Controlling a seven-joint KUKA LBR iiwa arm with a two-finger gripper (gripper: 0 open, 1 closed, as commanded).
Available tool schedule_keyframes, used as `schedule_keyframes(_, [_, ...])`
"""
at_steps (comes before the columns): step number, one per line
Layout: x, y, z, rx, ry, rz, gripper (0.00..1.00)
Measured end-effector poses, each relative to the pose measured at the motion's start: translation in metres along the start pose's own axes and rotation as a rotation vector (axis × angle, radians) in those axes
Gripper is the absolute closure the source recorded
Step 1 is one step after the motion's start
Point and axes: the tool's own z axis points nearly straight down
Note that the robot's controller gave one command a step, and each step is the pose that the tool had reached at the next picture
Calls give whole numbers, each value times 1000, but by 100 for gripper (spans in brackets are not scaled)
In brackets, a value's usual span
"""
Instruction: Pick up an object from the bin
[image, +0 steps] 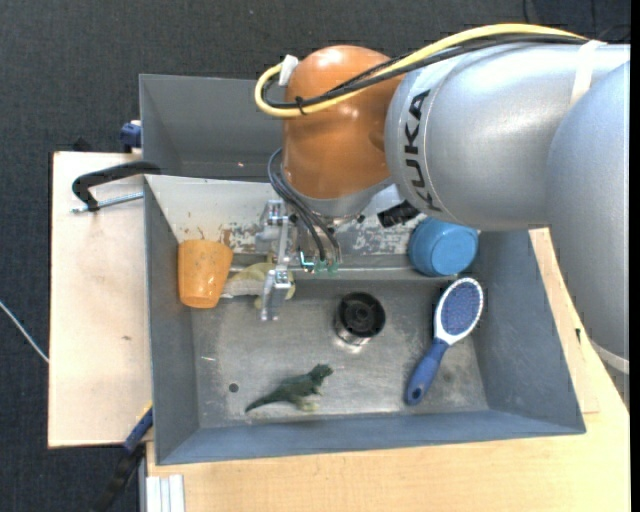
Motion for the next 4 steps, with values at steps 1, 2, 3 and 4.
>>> schedule_keyframes(1, [-8, -3, 127, -3, -13, -212, 0])
schedule_keyframes(2, [-14, -74, 98, 3, -14, -146, 0])
schedule_keyframes(3, [-13, -69, 100, -1, -11, -152, 100])
schedule_keyframes(4, [-13, -69, 100, -1, -11, -152, 0])
